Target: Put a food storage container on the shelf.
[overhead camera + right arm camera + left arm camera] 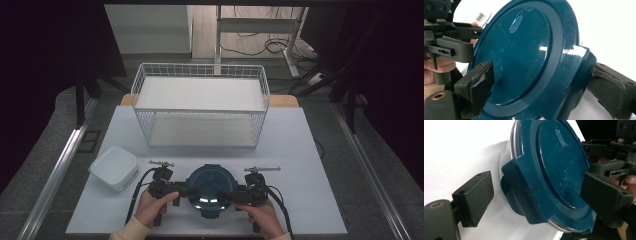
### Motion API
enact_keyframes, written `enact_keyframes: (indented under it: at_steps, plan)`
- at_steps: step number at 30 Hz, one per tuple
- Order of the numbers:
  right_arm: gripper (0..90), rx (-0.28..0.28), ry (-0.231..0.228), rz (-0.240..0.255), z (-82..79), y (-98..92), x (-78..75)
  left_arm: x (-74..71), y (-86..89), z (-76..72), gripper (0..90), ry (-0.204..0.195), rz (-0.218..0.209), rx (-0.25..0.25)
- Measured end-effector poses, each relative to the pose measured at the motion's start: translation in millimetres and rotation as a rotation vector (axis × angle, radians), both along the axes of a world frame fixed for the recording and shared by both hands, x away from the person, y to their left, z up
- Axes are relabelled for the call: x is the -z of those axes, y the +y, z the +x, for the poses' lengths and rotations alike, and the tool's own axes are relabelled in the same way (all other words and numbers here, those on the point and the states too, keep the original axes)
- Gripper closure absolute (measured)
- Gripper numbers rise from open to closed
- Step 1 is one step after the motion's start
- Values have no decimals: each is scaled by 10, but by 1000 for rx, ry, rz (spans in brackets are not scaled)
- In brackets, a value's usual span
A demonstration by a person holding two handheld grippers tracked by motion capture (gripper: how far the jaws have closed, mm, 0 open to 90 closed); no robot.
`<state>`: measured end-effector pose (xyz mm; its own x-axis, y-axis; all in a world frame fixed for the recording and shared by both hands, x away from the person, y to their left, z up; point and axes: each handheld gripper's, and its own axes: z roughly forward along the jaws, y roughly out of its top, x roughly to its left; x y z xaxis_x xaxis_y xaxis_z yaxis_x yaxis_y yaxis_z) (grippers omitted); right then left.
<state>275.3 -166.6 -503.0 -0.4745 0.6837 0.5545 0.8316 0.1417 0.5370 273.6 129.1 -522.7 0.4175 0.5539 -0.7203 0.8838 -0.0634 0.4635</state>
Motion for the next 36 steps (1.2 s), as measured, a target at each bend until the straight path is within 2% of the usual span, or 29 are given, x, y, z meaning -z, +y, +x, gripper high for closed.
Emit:
enact_keyframes:
  at_steps: [3, 7, 11, 13, 17, 24, 29, 36]
  plan:
    - [119, -3, 14, 18, 2, 4, 15, 41, -26, 5, 131, 20, 6, 7]
    - [152, 14, 33, 28, 2, -7, 24, 37, -40, -2, 186, 31, -21, 19]
    - [185, 29, 61, 38, 8, -31, 21, 23, -30, -13, 218, 32, -16, 8]
    - [213, 52, 86, 58, 15, -57, 26, 15, -14, -16, 253, 38, -20, -3]
    - [240, 65, 102, 74, 12, -84, 25, 15, -11, -36, 273, 52, -34, -37]
    - [331, 79, 84, 85, -50, -128, -55, -60, -12, -106, 318, 44, -22, -71]
    - [355, 104, 77, 102, -77, -138, -68, -79, -7, -137, 329, 48, -29, -93]
    - [386, 102, 52, 106, -103, -149, -124, -119, 25, -158, 360, 24, -32, -93]
